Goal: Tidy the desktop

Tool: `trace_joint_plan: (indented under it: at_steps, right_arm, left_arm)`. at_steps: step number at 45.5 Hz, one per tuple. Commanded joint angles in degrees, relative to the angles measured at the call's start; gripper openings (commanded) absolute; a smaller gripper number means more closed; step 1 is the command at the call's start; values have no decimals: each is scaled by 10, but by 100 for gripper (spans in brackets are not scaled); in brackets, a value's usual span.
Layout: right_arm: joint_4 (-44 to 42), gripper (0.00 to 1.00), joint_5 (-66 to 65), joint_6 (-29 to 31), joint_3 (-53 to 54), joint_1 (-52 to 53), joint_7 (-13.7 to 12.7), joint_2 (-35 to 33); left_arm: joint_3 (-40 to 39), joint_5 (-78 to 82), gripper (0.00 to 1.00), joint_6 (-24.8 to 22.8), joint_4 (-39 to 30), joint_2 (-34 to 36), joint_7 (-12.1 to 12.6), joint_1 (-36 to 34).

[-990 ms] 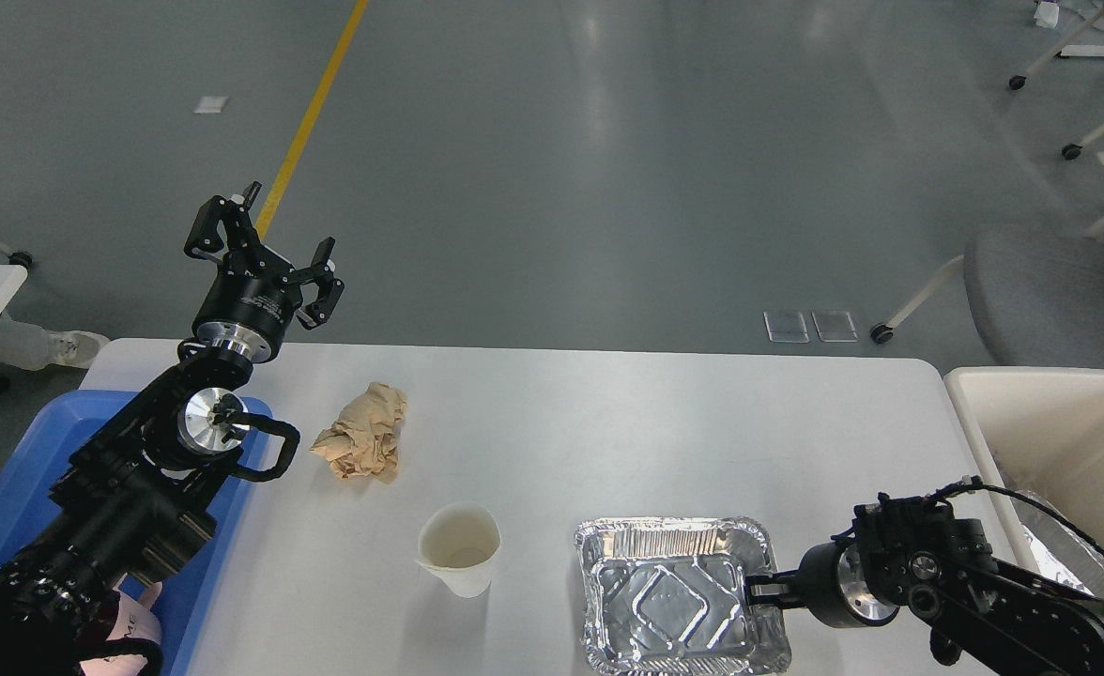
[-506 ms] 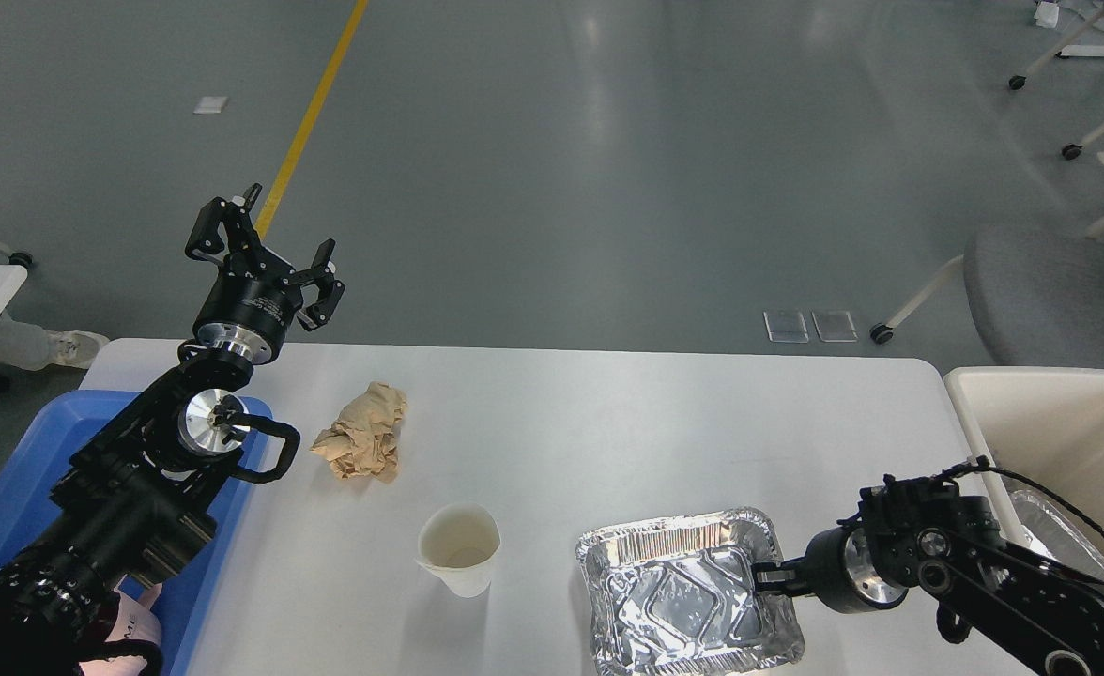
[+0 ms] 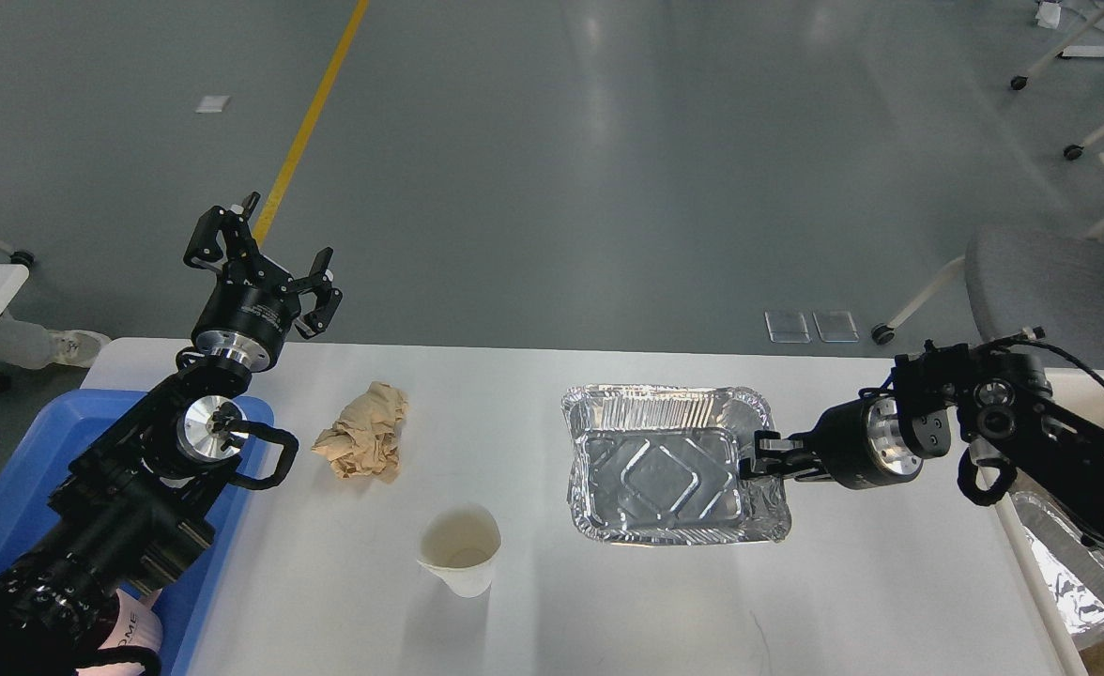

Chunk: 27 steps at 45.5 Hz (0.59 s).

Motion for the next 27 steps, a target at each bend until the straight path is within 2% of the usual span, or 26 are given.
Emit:
trace_joint_plan:
  at_steps: [1,15,27]
  right_arm:
    - [-2,0,34,13,40,4,-11,-1]
    - [-4,0,47,40,133,-3,-10,11]
    - [22,0,39,40,110,-51,-17,15]
  left_arm:
    - [0,0,97,2,0,1,1,-1]
    - [18,3,97,3,1,10,2,-4]
    - [42,43,97,15,1,26,-1,-7]
